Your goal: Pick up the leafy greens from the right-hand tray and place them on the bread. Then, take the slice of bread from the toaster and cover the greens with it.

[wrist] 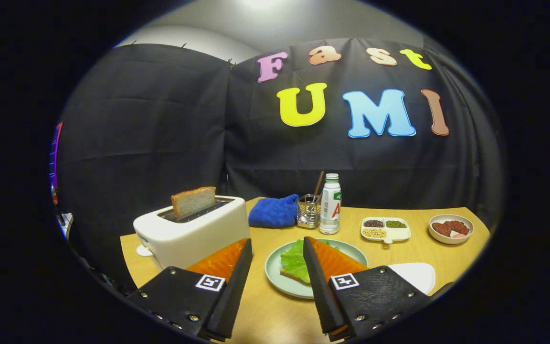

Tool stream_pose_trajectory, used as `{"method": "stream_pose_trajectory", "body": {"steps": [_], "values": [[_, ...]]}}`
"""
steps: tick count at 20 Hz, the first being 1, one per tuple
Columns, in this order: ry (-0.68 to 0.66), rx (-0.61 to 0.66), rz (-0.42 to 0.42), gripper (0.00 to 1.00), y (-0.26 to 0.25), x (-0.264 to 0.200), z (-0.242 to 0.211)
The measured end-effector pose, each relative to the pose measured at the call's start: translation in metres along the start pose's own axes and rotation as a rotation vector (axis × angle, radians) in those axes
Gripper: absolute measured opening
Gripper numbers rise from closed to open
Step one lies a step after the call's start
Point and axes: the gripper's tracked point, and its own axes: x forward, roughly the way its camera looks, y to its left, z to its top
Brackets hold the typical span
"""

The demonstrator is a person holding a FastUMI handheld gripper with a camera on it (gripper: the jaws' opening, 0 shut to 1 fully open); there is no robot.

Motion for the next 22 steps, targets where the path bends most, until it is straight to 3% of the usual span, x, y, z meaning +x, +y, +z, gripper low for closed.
{"method": "stream_pose_trajectory", "body": {"steps": [3, 10, 16, 22], "values": [[-0.016, 0.035, 0.005, 0.66, 0.029, 0.001, 0.011], [-0.031, 0.051, 0.100, 0.66, 0.114, 0.008, 0.032], [-0.030, 0.076, 0.067, 0.66, 0.142, 0.029, 0.043], [0.025, 0.024, 0.004, 0.66, 0.159, 0.069, 0.032]]}}
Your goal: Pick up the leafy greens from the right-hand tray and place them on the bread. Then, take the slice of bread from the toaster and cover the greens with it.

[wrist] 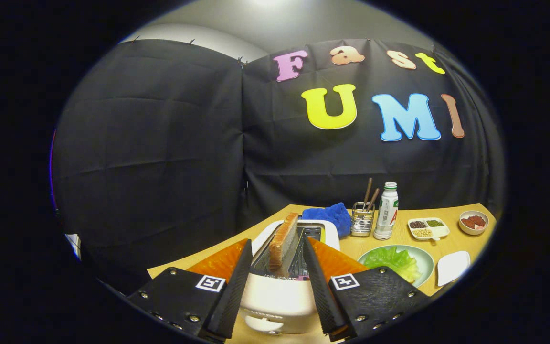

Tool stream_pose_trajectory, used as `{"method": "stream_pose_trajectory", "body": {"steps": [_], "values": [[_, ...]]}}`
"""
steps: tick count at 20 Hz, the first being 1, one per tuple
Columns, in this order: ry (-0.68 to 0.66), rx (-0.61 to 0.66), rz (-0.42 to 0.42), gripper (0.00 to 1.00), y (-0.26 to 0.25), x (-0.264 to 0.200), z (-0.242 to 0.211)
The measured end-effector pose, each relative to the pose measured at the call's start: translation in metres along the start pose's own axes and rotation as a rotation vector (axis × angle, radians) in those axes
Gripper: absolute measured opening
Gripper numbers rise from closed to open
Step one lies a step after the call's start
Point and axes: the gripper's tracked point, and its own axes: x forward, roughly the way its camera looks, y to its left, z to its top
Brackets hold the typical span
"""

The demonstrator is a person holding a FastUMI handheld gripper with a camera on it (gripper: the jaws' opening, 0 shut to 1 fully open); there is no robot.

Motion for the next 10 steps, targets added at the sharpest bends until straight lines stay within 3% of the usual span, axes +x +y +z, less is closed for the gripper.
{"method": "stream_pose_trajectory", "body": {"steps": [8, 9, 10], "values": [[0.009, 0.018, -0.100, 0.66, -0.004, 0.025, -0.008], [0.001, 0.018, -0.142, 0.64, -0.011, 0.021, -0.003], [0.000, 0.040, -0.122, 0.41, -0.006, 0.024, -0.007]]}}
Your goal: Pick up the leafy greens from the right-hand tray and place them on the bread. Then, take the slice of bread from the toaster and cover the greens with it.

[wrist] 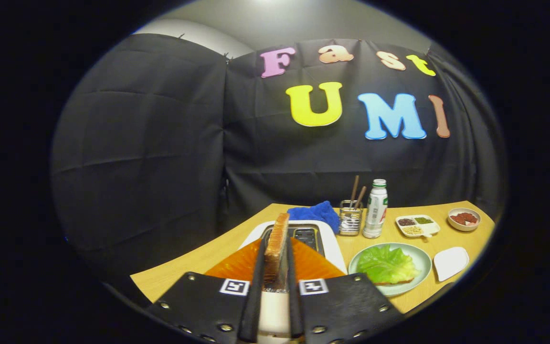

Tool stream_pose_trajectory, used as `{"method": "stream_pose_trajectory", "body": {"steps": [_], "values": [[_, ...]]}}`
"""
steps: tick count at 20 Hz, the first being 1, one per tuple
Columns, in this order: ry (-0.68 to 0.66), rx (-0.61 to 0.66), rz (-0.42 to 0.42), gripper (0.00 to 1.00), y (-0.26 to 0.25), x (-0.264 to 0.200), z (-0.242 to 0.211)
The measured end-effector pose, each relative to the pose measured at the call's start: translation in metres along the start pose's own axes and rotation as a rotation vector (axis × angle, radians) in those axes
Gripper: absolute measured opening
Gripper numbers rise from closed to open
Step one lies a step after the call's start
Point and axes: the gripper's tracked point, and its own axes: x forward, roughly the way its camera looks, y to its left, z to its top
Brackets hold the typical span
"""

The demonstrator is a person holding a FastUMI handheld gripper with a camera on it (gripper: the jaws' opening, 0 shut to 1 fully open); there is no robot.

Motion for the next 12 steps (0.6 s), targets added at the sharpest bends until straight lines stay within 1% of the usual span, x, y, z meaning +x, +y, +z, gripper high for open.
{"method": "stream_pose_trajectory", "body": {"steps": [1, 2, 3, 8, 12], "values": [[0.007, 0.016, 0.017, 0.18, 0.003, 0.002, 0.000], [0.007, 0.043, 0.005, 0.21, -0.003, 0.007, -0.002], [0.010, 0.046, 0.005, 0.08, 0.003, 0.003, 0.000], [-0.002, 0.020, 0.029, 0.08, 0.005, 0.000, 0.006], [-0.010, 0.053, 0.048, 0.08, 0.004, -0.005, 0.022]]}}
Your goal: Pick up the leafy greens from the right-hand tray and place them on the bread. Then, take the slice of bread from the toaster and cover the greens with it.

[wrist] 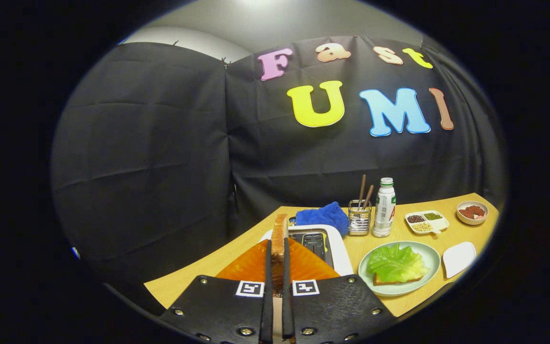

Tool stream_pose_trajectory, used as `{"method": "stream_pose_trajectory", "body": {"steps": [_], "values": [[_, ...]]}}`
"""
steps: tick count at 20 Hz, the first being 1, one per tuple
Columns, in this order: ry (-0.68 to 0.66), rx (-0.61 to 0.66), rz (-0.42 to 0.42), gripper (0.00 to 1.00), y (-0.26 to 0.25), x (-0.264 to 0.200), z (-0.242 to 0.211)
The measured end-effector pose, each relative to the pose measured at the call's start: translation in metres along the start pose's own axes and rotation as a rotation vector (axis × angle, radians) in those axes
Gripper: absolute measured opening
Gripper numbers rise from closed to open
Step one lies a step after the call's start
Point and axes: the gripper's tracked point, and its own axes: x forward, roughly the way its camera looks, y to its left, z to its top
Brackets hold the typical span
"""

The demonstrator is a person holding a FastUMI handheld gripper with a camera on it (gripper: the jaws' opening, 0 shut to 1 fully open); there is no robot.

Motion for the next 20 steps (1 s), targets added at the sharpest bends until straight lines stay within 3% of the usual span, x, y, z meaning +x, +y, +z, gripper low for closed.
{"method": "stream_pose_trajectory", "body": {"steps": [10, 14, 20], "values": [[-0.053, 0.002, 0.056, 0.07, 0.010, -0.018, 0.051], [-0.039, 0.017, 0.136, 0.07, 0.011, -0.027, 0.068], [-0.076, -0.014, 0.072, 0.07, -0.036, -0.038, 0.090]]}}
